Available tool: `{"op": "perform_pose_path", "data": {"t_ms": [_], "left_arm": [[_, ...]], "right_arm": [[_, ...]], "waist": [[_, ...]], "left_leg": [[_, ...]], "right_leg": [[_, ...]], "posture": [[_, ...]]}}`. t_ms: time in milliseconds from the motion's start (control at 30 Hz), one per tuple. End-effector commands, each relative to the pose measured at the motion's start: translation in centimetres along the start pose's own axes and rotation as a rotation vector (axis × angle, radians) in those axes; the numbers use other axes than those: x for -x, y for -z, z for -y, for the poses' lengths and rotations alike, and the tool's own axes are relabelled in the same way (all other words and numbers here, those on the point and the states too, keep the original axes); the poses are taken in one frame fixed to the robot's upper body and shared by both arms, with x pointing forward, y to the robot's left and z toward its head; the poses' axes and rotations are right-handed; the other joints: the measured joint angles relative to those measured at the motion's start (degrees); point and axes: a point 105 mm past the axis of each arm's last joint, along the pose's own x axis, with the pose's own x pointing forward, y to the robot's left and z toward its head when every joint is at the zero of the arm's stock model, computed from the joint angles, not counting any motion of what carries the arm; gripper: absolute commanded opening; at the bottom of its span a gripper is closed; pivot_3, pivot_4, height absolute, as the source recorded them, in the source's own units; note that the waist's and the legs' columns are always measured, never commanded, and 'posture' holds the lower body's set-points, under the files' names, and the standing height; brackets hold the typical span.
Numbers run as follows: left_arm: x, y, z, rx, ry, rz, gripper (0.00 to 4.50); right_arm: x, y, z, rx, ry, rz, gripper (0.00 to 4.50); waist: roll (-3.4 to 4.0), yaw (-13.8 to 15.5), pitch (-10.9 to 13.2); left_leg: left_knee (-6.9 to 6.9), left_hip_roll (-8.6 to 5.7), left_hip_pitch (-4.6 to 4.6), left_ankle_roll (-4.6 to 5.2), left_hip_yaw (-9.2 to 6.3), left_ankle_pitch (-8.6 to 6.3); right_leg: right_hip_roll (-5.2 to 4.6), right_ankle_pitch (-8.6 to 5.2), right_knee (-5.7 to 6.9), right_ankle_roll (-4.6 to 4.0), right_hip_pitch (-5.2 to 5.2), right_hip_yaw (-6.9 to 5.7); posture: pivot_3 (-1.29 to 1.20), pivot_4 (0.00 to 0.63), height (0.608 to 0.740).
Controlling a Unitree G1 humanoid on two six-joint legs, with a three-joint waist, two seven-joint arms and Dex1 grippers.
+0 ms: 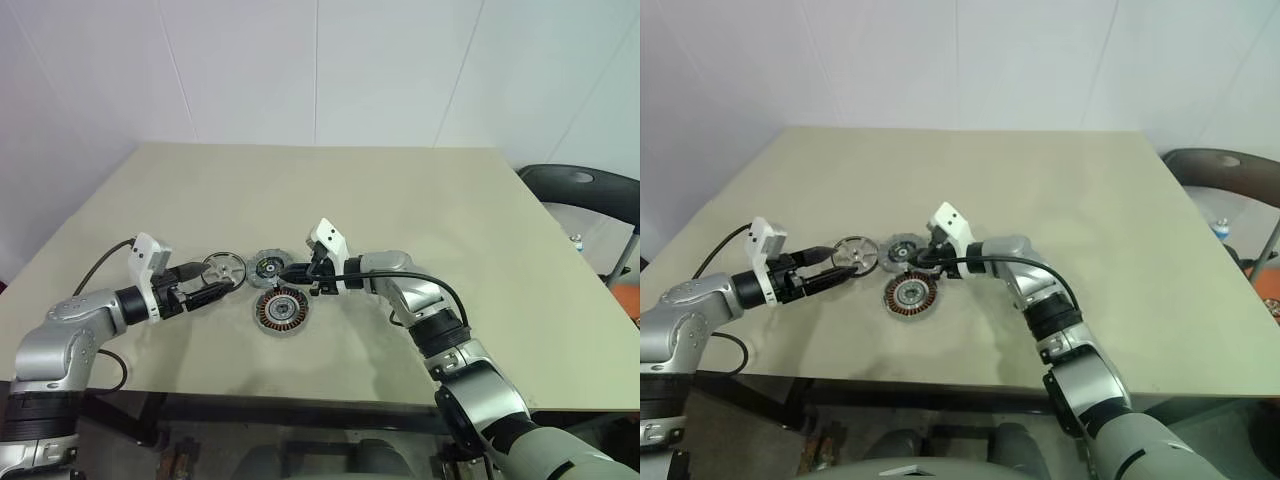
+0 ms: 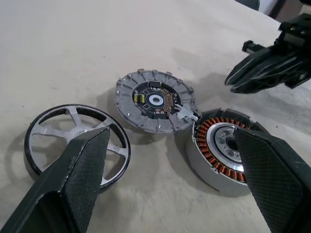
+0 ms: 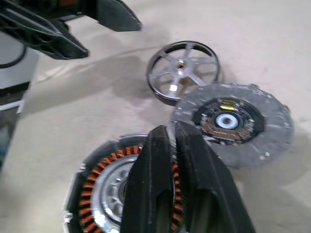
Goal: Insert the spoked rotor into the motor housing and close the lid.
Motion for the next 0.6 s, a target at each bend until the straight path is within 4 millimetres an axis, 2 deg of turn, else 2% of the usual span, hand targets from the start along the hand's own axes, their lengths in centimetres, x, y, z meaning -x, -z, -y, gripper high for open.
{"op": "perform_pose_path", "data": {"t_ms": [33,133,300,400,500,600], "left_arm": [[1.5,-0.8,0.0,-0.032,-0.015,0.014,4.38],[2.6,0.2,-0.2,-0.017,-0.059,0.000,4.38],[3.7,1.4,-2.1,0.047,-0.228,0.058,4.38],[3.5,2.3,-3.2,0.048,-0.318,0.062,4.38],[3.4,2.2,-5.0,0.077,-0.427,0.113,4.38],[2.3,3.2,-6.1,0.139,-0.477,0.118,4.38]], "right_arm": [[0.3,-1.5,-0.7,0.058,-0.035,0.025,0.36],[0.3,-1.3,-0.7,0.061,-0.031,0.019,0.36],[0.0,-0.6,-0.4,0.061,-0.010,0.004,0.36],[0.0,-0.5,-0.3,0.064,-0.005,-0.004,0.36],[0.1,-0.4,0.0,0.066,0.003,-0.009,0.36],[0.2,-0.4,0.3,0.067,0.020,-0.012,0.36]], "waist": [[0.01,-0.1,0.0],[0.04,-0.5,0.0],[0.05,-0.7,0.0],[0.04,-0.7,0.0],[0.03,-0.6,0.0],[-0.01,-0.6,0.0]], "left_leg": [[-0.01,0.00,0.00,0.00,0.00,0.00],[-0.03,0.00,-0.01,0.00,0.00,0.00],[-0.04,0.01,0.00,0.00,-0.02,-0.01],[-0.03,0.00,0.00,0.00,-0.02,-0.01],[-0.03,0.00,0.00,0.00,-0.02,-0.01],[-0.03,0.00,0.00,0.00,-0.03,-0.01]], "right_leg": [[0.00,0.00,0.00,0.00,0.00,0.00],[-0.02,0.00,-0.04,-0.01,0.00,0.00],[-0.04,-0.01,-0.05,-0.01,0.01,-0.01],[-0.04,0.00,-0.06,-0.01,0.02,-0.01],[-0.04,0.00,-0.06,-0.01,0.02,-0.02],[-0.03,0.00,-0.06,0.00,0.02,-0.05]], "posture": [[0.00,0.000,0.740],[0.00,0.000,0.740],[0.00,0.000,0.740],[0.00,0.000,0.740],[0.00,0.000,0.740],[0.00,0.000,0.740]]}}
